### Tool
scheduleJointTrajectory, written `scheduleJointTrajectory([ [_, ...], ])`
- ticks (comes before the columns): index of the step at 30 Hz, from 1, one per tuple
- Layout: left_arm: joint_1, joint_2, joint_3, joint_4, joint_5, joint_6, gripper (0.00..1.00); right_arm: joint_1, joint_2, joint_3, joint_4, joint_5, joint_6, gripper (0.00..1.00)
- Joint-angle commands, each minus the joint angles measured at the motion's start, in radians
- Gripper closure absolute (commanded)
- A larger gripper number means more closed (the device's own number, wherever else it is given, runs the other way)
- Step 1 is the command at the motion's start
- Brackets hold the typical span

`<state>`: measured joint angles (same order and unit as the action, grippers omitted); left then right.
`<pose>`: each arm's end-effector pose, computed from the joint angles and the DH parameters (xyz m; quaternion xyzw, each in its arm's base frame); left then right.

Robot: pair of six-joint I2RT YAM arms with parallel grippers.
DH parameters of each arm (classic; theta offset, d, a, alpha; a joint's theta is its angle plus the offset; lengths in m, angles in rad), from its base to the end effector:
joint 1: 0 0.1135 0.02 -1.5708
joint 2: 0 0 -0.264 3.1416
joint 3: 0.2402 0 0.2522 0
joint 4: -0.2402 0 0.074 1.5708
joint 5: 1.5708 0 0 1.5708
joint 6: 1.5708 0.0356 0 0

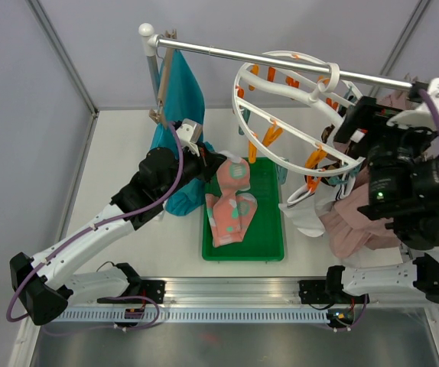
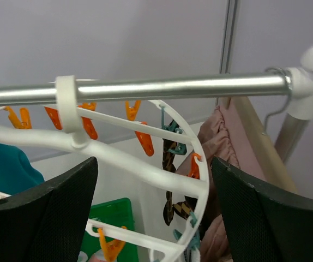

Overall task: Clip the socks to the hanger
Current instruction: Move the clothesline to the corner of the board.

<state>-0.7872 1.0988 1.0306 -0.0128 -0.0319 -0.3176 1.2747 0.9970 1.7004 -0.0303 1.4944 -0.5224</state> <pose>0.1827 -0.1817 0.3829 0.1605 0.7174 -0.3457 0.5832 0.0587 0.0706 0.5872 0.1322 0.6773 -0.0315 0.7230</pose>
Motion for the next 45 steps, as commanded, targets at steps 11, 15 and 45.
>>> scheduleJointTrajectory([
  [11, 0.000, -0.001, 0.020, 0.031, 0.027, -0.015, 0.98, -0.046, 0.337, 0.356, -0.034, -0.017, -0.194, 0.05],
  [15, -0.001, -0.007, 0.020, 0.028, 0.023, -0.012, 0.98, -0.207, 0.493, 0.581, -0.068, -0.082, -0.221, 0.02],
  [45, -0.001, -0.030, 0.002, 0.034, 0.056, -0.023, 0.98, -0.684, 0.178, 0.285, -0.251, 0.052, 0.152, 0.02],
])
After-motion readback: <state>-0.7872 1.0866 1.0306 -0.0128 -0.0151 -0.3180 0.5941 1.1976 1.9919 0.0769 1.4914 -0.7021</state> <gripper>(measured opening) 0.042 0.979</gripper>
